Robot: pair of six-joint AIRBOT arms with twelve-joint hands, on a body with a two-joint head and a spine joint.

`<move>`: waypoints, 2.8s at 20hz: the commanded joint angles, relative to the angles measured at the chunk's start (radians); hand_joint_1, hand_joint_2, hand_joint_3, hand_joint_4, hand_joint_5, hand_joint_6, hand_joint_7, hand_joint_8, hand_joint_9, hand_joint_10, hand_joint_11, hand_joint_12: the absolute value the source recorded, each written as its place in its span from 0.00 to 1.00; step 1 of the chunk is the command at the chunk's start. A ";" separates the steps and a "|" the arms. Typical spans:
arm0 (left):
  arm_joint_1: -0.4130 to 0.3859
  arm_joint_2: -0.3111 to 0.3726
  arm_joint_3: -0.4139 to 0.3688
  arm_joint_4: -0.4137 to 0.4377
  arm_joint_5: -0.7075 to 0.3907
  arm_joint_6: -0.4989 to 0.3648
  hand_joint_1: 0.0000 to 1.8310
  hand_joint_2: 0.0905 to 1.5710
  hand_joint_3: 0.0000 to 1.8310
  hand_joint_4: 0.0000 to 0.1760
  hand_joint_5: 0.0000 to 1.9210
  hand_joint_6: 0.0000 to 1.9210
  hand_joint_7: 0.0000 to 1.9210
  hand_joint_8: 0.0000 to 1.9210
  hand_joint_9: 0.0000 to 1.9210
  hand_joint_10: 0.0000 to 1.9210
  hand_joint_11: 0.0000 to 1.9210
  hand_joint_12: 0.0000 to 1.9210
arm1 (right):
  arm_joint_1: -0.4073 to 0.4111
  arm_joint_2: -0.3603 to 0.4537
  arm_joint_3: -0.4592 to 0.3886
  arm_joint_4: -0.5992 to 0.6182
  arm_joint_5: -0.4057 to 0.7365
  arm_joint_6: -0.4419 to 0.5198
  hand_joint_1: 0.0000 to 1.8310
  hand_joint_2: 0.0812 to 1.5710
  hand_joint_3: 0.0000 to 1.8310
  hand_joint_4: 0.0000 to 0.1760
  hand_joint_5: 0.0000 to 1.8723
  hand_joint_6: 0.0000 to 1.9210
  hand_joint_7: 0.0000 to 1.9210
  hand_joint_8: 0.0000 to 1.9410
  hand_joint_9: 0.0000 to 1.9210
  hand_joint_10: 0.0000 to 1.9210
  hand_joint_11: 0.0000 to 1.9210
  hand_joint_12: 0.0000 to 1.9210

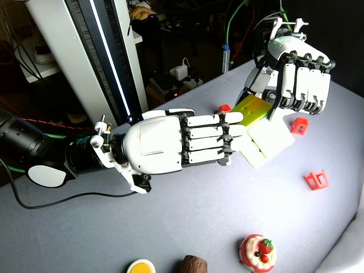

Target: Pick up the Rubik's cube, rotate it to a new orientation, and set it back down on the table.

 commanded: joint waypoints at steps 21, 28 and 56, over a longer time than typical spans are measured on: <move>0.000 -0.002 0.003 -0.043 -0.169 -0.010 0.67 0.61 0.21 0.00 0.51 0.50 0.38 0.84 0.40 1.00 0.49 1.00 | -0.011 0.054 -0.017 0.160 0.198 0.009 0.00 0.85 0.00 0.00 0.08 0.04 0.03 0.01 0.01 0.01 0.00 0.00; 0.000 0.001 -0.005 -0.028 -0.192 -0.013 0.68 0.65 0.13 0.00 0.53 0.43 0.38 0.82 0.37 0.99 0.45 1.00 | -0.026 0.029 0.049 0.184 0.113 0.009 0.02 0.84 0.00 0.00 0.00 0.07 0.00 0.00 0.01 0.00 0.00 0.00; -0.006 -0.008 -0.014 -0.007 -0.216 -0.021 0.68 0.61 0.21 0.00 0.49 0.48 0.41 0.84 0.43 1.00 0.52 1.00 | -0.014 -0.063 0.100 0.058 0.032 0.009 0.00 0.87 0.00 0.00 0.04 0.01 0.06 0.00 0.00 0.45 0.00 0.67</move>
